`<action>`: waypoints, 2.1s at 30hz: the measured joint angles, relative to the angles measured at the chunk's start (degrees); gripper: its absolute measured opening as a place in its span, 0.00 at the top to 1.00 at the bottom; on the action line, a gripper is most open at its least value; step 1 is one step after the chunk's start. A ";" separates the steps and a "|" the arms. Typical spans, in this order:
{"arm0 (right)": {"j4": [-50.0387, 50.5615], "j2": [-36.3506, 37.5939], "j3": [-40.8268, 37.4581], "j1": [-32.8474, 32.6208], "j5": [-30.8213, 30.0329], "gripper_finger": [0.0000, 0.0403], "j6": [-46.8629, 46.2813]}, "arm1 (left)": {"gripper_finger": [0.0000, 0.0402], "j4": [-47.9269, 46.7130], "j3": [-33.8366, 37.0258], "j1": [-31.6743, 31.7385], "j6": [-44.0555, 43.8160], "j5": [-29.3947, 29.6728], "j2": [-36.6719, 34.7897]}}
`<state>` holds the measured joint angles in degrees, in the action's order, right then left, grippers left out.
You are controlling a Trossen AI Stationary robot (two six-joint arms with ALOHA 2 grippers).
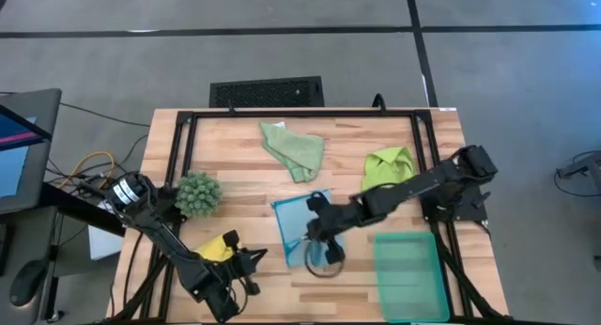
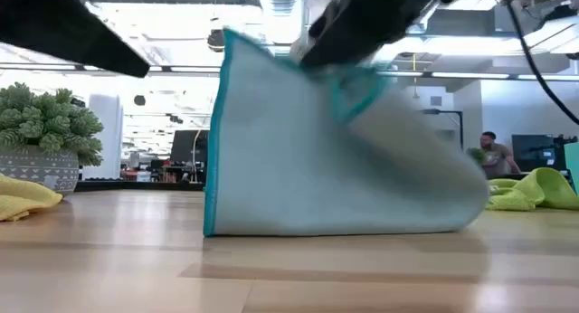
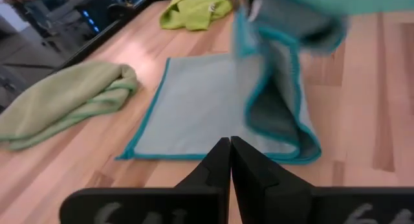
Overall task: Fold microfiber towels
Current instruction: Fold the blue microfiber cloth
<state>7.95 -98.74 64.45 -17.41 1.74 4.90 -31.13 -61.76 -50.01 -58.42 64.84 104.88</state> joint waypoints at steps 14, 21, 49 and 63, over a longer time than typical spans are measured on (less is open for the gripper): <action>-0.71 -2.82 0.07 11.52 3.47 0.96 5.25 | 0.99 -1.69 1.78 -0.73 -5.24 1.63 0.09; -3.28 -4.81 0.02 14.90 8.95 0.95 6.23 | 0.99 -1.36 1.78 -0.73 -5.24 1.62 0.09; -9.96 -15.08 0.34 21.55 11.91 0.81 7.01 | 0.99 -1.09 1.78 -0.73 -4.84 1.57 0.09; 1.69 -3.41 1.85 15.11 5.53 0.66 3.66 | 0.99 0.26 1.95 -0.73 -4.24 0.90 0.13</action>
<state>9.64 -102.15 66.29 -2.30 7.28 8.57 -30.87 -59.81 -50.74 -62.65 65.73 105.01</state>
